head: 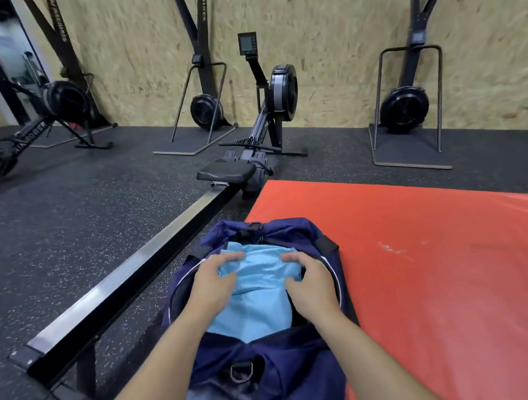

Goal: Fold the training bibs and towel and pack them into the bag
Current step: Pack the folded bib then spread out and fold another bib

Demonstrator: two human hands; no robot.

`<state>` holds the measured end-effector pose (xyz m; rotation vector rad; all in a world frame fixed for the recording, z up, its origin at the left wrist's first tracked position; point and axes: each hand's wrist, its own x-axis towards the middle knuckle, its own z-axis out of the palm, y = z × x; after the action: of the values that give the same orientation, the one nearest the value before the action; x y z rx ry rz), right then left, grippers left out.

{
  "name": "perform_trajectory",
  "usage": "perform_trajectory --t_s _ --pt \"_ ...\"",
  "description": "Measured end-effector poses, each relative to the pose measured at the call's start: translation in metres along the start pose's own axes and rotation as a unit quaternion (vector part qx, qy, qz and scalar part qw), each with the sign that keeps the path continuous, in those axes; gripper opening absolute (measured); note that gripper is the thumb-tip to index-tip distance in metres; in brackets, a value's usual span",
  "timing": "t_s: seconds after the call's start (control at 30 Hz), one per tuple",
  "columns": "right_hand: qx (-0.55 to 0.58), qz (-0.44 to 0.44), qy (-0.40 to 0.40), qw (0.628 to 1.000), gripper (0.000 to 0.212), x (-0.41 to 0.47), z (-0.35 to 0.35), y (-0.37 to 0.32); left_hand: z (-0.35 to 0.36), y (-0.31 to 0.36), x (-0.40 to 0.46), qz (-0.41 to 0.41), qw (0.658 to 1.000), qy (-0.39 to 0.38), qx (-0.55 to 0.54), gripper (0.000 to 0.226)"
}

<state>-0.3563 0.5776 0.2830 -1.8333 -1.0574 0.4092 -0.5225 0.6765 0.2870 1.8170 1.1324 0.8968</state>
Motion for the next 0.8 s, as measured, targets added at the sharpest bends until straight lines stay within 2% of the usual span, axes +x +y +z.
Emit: perform_trajectory --t_s 0.1,0.2,0.3,0.4,0.47,0.57,0.63,0.67,0.8 --pt "-0.079 -0.013 -0.007 0.997 0.046 0.001 -0.002 -0.003 0.003 -0.008 0.003 0.049 0.986 0.03 0.156 0.032" --pt "-0.169 -0.05 -0.007 0.984 0.057 0.007 -0.006 -0.017 0.006 -0.006 0.008 0.093 0.952 0.091 0.278 0.01" --pt "-0.241 -0.062 -0.035 0.968 0.068 0.011 -0.011 -0.027 0.011 -0.001 0.009 0.109 0.923 0.099 0.354 0.021" --pt "-0.292 -0.072 -0.076 0.951 0.075 0.017 -0.018 -0.033 0.011 0.001 0.015 0.14 0.872 0.132 0.451 0.035" --pt "-0.272 -0.138 -0.056 0.951 0.07 0.021 -0.016 -0.036 0.012 0.002 0.019 0.199 0.828 0.158 0.5 0.03" --pt "-0.289 -0.224 -0.075 0.928 0.063 0.024 0.004 -0.036 0.018 0.002 0.026 0.297 0.788 0.131 0.523 0.024" --pt "-0.321 -0.223 -0.097 0.915 0.08 0.023 0.018 -0.031 0.022 -0.005 0.03 0.327 0.791 0.088 0.51 0.036" --pt "-0.336 -0.217 -0.099 0.911 0.089 0.024 0.023 -0.027 0.023 -0.011 0.032 0.325 0.803 0.062 0.495 0.041" --pt "-0.345 -0.192 -0.076 0.916 0.093 0.033 0.04 -0.014 0.024 -0.038 0.042 0.211 0.899 -0.051 0.38 0.068"
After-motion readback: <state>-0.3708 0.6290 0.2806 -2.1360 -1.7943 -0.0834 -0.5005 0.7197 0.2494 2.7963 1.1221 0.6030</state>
